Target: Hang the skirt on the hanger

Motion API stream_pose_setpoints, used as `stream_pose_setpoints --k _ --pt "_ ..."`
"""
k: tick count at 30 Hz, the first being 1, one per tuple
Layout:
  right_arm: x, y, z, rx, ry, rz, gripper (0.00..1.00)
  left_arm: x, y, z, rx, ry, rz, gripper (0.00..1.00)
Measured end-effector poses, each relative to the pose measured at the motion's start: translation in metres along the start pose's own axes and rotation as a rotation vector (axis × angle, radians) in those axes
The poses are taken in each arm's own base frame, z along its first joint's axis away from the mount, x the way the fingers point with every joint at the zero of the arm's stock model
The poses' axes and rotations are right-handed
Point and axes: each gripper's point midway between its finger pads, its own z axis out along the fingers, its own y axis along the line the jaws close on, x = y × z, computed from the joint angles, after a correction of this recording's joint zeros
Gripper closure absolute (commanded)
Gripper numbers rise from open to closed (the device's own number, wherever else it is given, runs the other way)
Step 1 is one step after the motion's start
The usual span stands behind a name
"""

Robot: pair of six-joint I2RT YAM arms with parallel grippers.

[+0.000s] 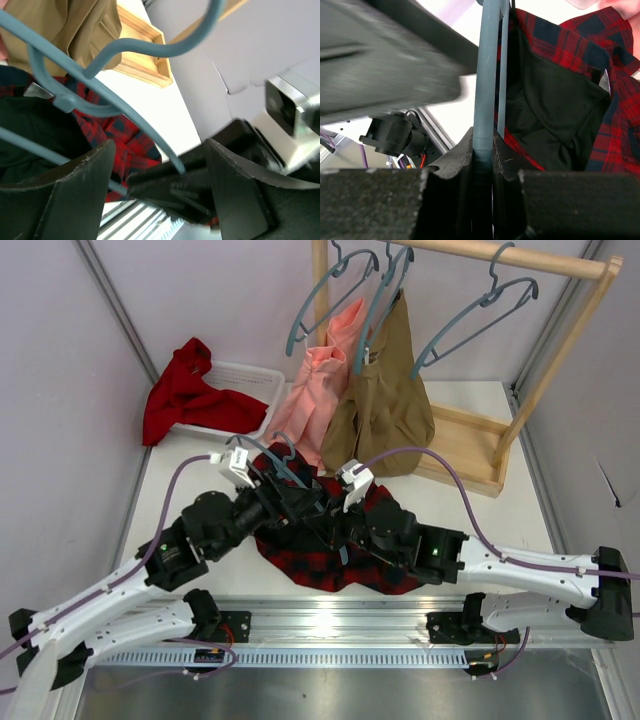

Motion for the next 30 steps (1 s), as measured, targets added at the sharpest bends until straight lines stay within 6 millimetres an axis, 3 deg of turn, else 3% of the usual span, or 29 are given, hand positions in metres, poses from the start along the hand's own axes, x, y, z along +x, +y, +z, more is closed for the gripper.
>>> stream_pose_setpoints --k 5,14,18,21,24,25,26,28,30 --pt "0.001 0.0 0.001 -0.006 -0.01 -0.006 1.0 0.012 0.006 0.02 -0.041 -0.013 -0.057 0.36" --pt "0.016 -0.009 0.004 -0.002 -0.017 -0.026 1.0 0.011 0.013 0.037 -0.085 -0.076 -0.219 0.72" --pt "0.02 -0.016 0.005 0.024 -0.033 -0.034 1.0 0.015 0.015 0.044 -0.11 -0.083 -0.311 0.95" --pt "0.019 -0.018 0.005 0.029 -0.037 -0.035 1.0 0.013 0.013 0.046 -0.097 -0.103 -0.391 1.0" --pt "0.021 -0.017 0.005 0.027 -0.029 -0.034 0.78 0.013 0.017 0.044 -0.097 -0.129 -0.432 1.0" --pt "0.023 -0.017 0.005 0.023 -0.023 -0.03 0.61 0.014 0.019 0.042 -0.096 -0.133 -0.44 1.0" --pt "0.025 -0.017 0.004 0.024 -0.013 -0.018 0.52 0.014 0.022 0.04 -0.1 -0.144 -0.439 1.0" --pt "0.03 -0.018 -0.001 0.03 0.008 0.002 0.41 0.01 0.036 0.036 -0.133 -0.191 -0.435 1.0" --pt "0.034 -0.022 -0.011 0.043 0.031 0.029 0.36 0.007 0.046 0.032 -0.156 -0.227 -0.431 1.0"
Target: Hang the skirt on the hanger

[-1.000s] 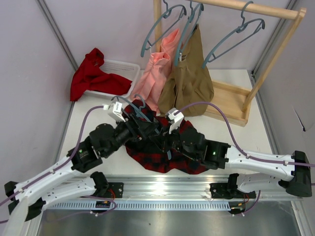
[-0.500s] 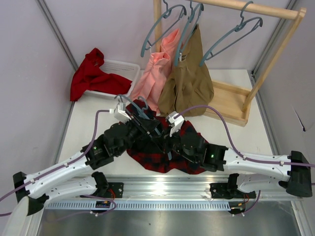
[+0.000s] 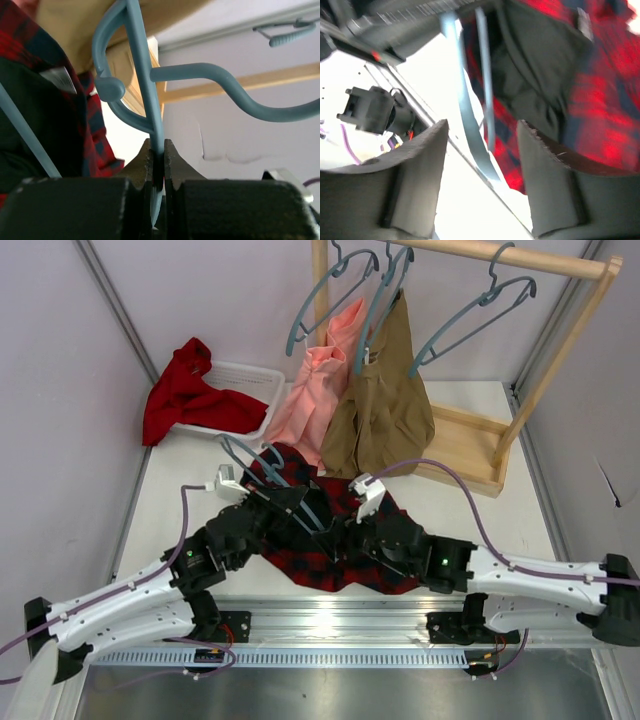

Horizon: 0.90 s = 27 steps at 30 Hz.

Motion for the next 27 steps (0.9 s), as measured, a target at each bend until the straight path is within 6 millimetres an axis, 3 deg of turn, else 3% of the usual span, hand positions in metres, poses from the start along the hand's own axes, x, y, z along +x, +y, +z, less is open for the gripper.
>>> stream_pose_setpoints --k 7,11,14,19,27 --pt "0.01 -0.038 -0.054 0.113 0.016 0.136 0.34 -0.018 0.01 -0.006 -0.01 -0.08 0.002 1.0" --pt "0.025 -0.065 -0.066 0.242 0.042 0.165 0.33 -0.025 0.017 -0.009 -0.017 -0.111 0.006 1.0" --pt "0.049 -0.078 -0.06 0.326 0.111 0.118 0.29 -0.029 0.017 -0.01 -0.018 -0.131 0.012 1.0" --pt "0.089 -0.076 -0.044 0.405 0.252 -0.025 0.21 -0.031 0.02 -0.012 -0.017 -0.137 0.019 1.0" --pt "0.097 -0.061 -0.02 0.435 0.271 -0.134 0.18 -0.043 0.03 -0.03 -0.028 -0.146 0.024 1.0"
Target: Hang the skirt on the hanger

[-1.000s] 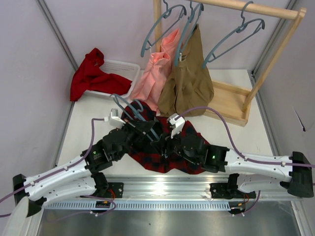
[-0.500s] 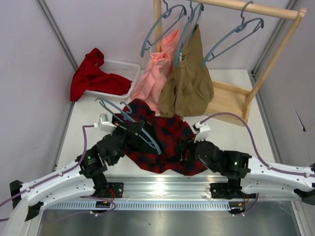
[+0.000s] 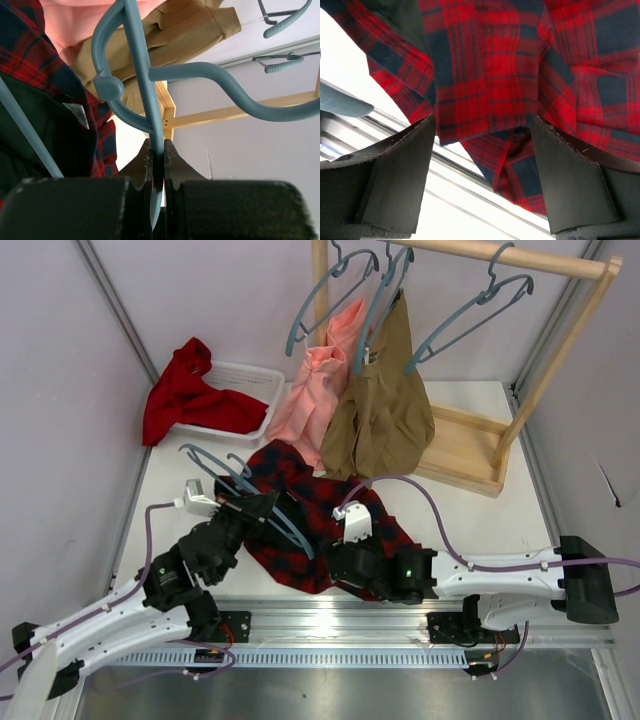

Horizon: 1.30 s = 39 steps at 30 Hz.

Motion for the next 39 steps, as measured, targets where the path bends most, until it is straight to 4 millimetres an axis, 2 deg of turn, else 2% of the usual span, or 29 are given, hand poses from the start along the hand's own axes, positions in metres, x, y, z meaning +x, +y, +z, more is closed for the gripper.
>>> stream_pose_setpoints --k 5,9,13,25,27,31,34,35,36,37,39 --pt "-0.006 0.008 0.007 -0.041 -0.039 0.004 0.21 -0.009 0.005 -0.008 -0.009 -0.014 0.003 1.0" --pt "-0.009 0.01 0.021 -0.035 -0.053 -0.023 0.22 -0.009 0.01 -0.01 -0.023 -0.01 0.011 1.0" --pt "-0.005 0.021 0.029 -0.076 -0.054 -0.058 0.21 -0.009 0.014 -0.01 -0.037 -0.006 0.02 1.0" --pt "-0.018 0.059 0.029 -0.228 -0.093 0.015 0.2 -0.013 0.015 -0.016 -0.038 0.004 0.03 1.0" --pt "-0.015 0.062 0.034 -0.226 -0.088 0.011 0.21 -0.014 0.013 -0.017 -0.037 0.004 0.031 1.0" --pt "0.01 0.061 0.053 -0.183 -0.031 -0.04 0.23 -0.013 0.016 -0.018 -0.046 0.008 0.041 1.0" --pt "0.026 0.055 0.065 -0.124 0.01 -0.082 0.33 -0.014 0.018 -0.02 -0.05 0.011 0.047 1.0" --pt "0.03 0.053 0.068 -0.104 0.022 -0.094 0.48 -0.014 0.018 -0.02 -0.047 0.01 0.044 1.0" --pt "0.032 0.05 0.07 -0.081 0.027 -0.103 0.57 -0.015 0.017 -0.021 -0.044 0.01 0.042 1.0" --pt "0.033 0.048 0.071 -0.064 0.031 -0.101 0.73 -0.015 0.017 -0.021 -0.042 0.01 0.039 1.0" --pt "0.032 0.041 0.07 -0.022 0.03 -0.102 0.84 -0.016 0.016 -0.022 -0.037 0.011 0.035 1.0"
